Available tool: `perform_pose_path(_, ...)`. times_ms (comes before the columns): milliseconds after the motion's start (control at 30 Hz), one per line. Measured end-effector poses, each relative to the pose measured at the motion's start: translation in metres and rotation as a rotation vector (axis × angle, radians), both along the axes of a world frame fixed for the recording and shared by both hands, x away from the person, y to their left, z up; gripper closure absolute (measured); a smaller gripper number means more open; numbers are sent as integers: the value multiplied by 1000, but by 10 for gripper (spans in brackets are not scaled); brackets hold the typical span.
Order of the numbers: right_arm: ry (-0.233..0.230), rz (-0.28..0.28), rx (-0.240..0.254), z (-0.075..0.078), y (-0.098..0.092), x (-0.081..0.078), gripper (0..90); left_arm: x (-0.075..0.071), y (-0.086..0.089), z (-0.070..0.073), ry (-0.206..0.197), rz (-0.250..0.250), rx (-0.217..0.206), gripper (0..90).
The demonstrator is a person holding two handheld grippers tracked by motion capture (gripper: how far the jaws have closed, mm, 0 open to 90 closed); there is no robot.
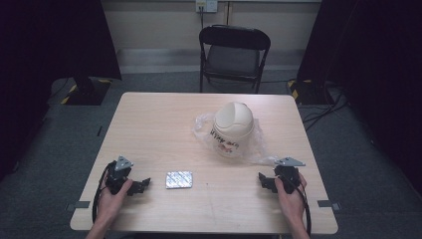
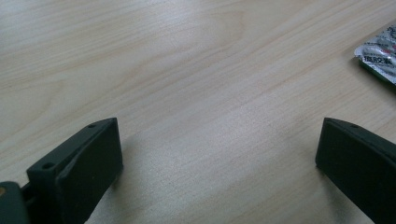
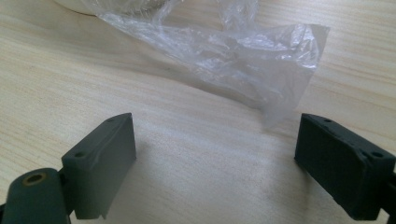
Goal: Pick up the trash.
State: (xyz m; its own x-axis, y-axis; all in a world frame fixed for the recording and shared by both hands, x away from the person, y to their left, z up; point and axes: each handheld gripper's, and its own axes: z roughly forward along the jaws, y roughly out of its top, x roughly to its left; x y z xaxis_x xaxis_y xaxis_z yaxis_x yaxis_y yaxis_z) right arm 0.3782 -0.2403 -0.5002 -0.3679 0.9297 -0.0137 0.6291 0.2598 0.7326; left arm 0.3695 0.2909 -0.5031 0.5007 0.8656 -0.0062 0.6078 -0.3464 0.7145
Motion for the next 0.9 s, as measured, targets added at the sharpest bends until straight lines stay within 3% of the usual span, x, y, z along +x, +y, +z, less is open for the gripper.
perform_pose_path(233, -1, 3, -1, 0, 0, 0, 114, -2, -1, 0, -1, 20, 4, 3)
perform_pose_path(367, -3, 35, -2, 0, -4, 0, 116, -4, -1, 1, -3, 23, 1, 22)
perform_pose_path(467, -2, 36, -1, 0, -4, 0, 116, -5, -1, 2, -10, 29, -3, 101)
perform_pose_path(533, -2, 33, -1, 0, -4, 0, 116, -5, 0, 6, -3, 41, -61, 193)
perform_pose_path(600, -1, 32, -1, 0, -3, 0, 115, -5, 0, 8, 0, 36, -114, 153)
perform_pose_path(733, -2, 33, -1, 0, -4, 0, 115, -2, -7, 14, -3, 19, -114, 160)
perform_pose_path(900, -1, 33, -1, 0, -4, 0, 115, 5, -16, 26, -29, -43, -193, 159)
